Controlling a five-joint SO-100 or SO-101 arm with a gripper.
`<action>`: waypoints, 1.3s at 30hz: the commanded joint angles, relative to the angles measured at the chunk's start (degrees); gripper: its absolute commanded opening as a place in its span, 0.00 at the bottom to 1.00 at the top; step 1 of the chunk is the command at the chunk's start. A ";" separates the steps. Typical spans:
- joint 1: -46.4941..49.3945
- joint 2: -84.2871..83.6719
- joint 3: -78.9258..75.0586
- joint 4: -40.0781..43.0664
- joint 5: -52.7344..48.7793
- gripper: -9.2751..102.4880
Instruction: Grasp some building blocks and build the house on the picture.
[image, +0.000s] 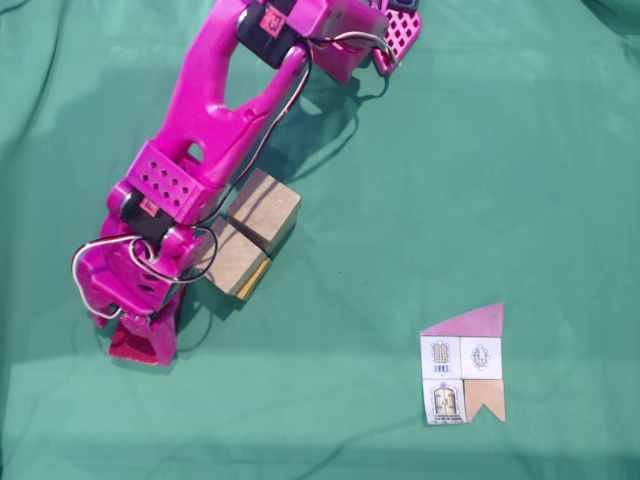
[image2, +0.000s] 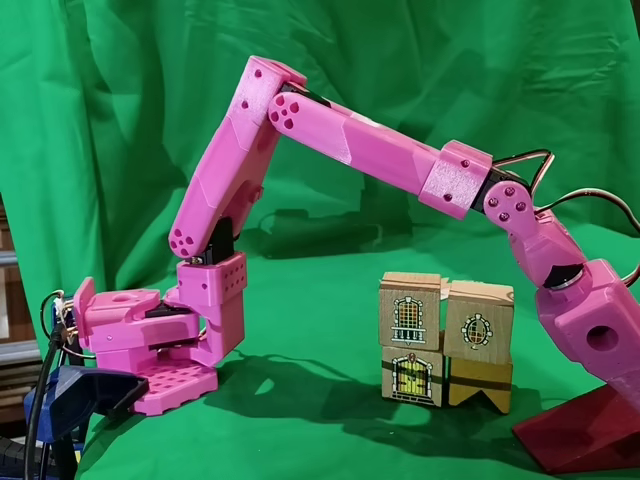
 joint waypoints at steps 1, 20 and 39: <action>0.53 0.35 -1.32 -0.26 -0.44 0.40; 0.44 0.26 -2.29 -0.35 -2.02 0.40; 0.44 0.18 -1.32 -0.26 -6.59 0.40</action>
